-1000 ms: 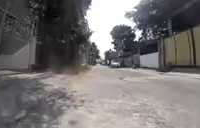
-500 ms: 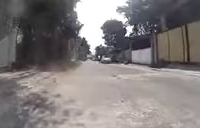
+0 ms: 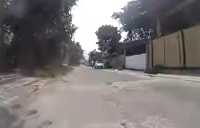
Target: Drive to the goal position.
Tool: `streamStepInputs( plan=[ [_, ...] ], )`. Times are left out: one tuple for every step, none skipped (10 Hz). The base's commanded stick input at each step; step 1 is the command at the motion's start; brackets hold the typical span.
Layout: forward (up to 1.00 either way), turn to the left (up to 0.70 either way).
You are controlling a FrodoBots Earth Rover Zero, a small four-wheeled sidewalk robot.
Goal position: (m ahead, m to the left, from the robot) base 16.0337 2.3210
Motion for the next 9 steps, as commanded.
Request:
streamStepInputs(
  plan=[
    [1.00, -0.05],
    [1.00, -0.05],
    [1.00, -0.05],
    [1.00, -0.05],
    [1.00, -0.05],
    [1.00, -0.05],
    [1.00, -0.05],
    [1.00, -0.05],
    [1.00, -0.05]
  ],
)
